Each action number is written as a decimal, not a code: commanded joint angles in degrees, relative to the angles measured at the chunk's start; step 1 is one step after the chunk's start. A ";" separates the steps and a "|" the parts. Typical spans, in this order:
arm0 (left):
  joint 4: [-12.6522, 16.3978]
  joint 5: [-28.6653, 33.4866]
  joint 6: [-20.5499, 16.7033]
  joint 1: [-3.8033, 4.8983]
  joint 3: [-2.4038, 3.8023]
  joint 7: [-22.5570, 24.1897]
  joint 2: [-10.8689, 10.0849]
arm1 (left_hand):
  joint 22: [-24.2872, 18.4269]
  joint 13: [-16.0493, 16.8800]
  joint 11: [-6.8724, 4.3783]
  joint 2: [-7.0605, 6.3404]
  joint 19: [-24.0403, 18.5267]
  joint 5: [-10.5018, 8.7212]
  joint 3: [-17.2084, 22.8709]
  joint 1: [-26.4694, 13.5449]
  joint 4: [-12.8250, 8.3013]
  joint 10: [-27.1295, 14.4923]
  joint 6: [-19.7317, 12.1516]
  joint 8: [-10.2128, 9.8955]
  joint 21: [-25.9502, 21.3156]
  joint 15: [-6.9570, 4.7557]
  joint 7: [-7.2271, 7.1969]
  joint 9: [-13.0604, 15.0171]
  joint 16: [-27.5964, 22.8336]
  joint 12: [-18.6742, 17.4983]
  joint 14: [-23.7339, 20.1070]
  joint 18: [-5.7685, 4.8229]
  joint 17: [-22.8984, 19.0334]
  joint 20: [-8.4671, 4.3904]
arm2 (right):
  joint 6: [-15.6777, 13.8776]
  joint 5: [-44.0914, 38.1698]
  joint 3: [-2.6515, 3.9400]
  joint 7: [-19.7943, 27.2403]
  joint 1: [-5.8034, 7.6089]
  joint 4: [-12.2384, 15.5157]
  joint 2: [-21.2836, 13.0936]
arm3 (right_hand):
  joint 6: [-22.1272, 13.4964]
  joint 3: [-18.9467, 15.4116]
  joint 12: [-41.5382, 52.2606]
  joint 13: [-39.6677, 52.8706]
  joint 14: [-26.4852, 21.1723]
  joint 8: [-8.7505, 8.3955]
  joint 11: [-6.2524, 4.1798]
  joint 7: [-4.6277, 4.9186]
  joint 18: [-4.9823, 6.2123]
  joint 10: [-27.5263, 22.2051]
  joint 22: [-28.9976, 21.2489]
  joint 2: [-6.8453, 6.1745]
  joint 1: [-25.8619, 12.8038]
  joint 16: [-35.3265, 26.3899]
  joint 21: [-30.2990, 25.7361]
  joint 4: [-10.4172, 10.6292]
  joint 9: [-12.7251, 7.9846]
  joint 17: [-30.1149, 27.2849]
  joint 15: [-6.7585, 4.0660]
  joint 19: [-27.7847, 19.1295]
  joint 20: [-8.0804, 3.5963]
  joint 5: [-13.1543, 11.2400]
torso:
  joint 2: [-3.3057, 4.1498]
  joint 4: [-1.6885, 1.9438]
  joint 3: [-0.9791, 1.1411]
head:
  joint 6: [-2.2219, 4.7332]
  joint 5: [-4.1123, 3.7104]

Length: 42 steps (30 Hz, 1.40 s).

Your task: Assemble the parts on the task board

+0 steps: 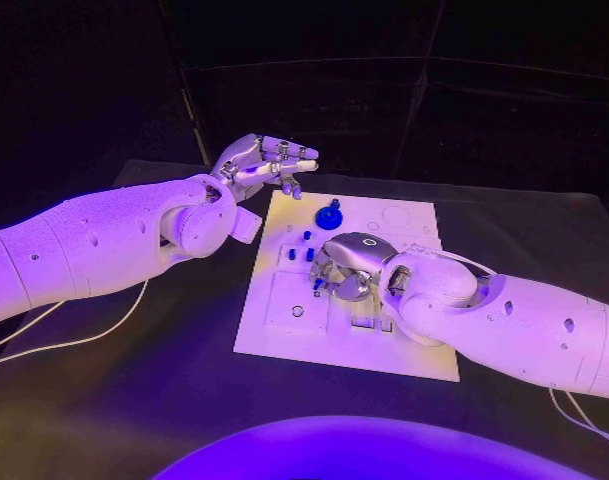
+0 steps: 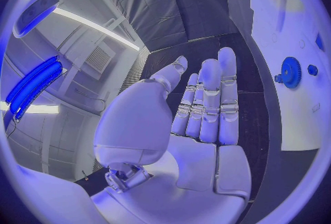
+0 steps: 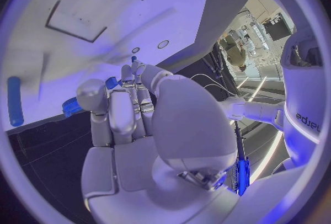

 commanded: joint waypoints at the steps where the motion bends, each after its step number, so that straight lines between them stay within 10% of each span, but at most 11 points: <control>1: -0.04 0.29 0.76 0.11 0.04 -0.31 0.08 | -0.10 -0.11 0.05 0.20 -0.26 -0.05 -0.20 0.15 0.03 -0.48 -0.26 0.25 -0.32 0.00 0.41 -0.07 -0.16 0.33 -0.52 0.28 -0.10 0.08 | 0.72 -0.61 0.02 0.94 0.04 0.12 -0.04 | -0.06 0.16 -0.18 -0.07 2.16 0.28 0.32 0.34 -0.60 -0.01 0.12 0.17 -0.47 0.31 0.33 -0.25 0.07 0.02 -0.10 0.25 0.03 0.27 | 0.00 0.02 -0.05 | -0.04 0.12; 42: -0.90 0.29 1.40 0.11 0.03 -1.29 0.20 | -0.16 -0.12 0.09 0.28 -0.26 -0.05 -0.25 0.07 0.13 -0.61 -0.37 0.24 -0.38 0.04 0.45 -0.08 -0.11 0.36 -0.58 0.27 -0.13 0.11 | 3.35 -0.76 -0.01 1.19 -0.10 0.59 -0.53 | -0.08 -0.18 -0.33 -0.05 2.12 0.18 0.37 0.38 -0.61 -0.07 0.22 0.11 -0.99 0.43 0.45 -0.22 0.10 -0.03 0.00 0.17 0.14 0.01 | -0.01 0.02 -0.07 | -0.19 0.37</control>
